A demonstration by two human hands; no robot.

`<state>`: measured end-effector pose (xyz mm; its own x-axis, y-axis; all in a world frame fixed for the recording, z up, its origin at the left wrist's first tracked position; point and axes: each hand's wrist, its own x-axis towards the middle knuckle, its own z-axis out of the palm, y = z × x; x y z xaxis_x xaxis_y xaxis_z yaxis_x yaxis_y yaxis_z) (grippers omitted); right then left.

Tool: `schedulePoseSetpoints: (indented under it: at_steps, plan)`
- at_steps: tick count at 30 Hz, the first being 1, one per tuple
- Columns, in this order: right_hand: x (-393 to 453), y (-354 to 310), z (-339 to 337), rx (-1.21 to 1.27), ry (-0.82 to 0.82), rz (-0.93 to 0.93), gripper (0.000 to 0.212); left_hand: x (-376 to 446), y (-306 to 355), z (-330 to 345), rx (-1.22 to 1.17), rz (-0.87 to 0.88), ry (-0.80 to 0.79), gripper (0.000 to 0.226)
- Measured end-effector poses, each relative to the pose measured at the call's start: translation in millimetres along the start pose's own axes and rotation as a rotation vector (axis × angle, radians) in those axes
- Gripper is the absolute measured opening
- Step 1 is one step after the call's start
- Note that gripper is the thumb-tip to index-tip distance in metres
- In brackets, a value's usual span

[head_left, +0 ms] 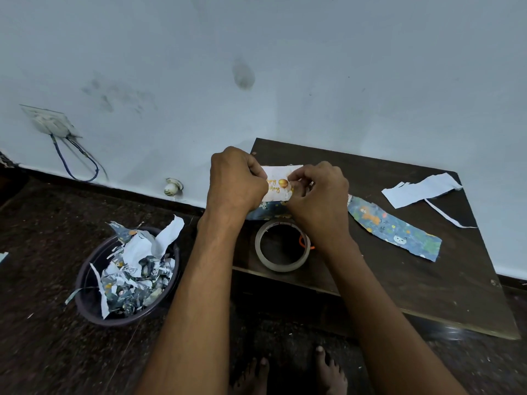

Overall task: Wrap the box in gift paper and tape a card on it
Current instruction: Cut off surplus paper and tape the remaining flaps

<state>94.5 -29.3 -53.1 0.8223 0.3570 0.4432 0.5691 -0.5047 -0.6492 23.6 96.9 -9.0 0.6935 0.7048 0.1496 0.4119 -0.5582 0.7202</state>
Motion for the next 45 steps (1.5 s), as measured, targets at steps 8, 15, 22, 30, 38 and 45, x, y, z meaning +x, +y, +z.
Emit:
schedulePoseSetpoints:
  at_steps: [8, 15, 22, 30, 38, 45]
  plan:
    - [-4, -5, 0, -0.03, 0.033, -0.053, 0.006, 1, -9, -3, -0.128, -0.238, 0.097, 0.022]
    - [-13, -16, 2, -0.148, -0.011, -0.157, 0.021, 1, -10, -3, -0.147, -0.25, 0.1, 0.027]
    - [-22, -23, 11, -0.103, -0.093, -0.272, 0.019, 2, -16, 0, -0.197, -0.257, 0.109, 0.028]
    - [-26, -32, 7, 0.288, -0.023, -0.284, 0.03, 1, -14, -4, -0.264, -0.239, 0.105, 0.024]
    - [-18, -17, -6, 0.209, 0.133, -0.151, 0.025, -1, -11, -8, -0.273, -0.234, 0.107, 0.015]
    - [-20, -20, -5, 0.196, 0.029, -0.193, 0.031, -3, -9, -11, -0.253, -0.232, 0.108, 0.017]
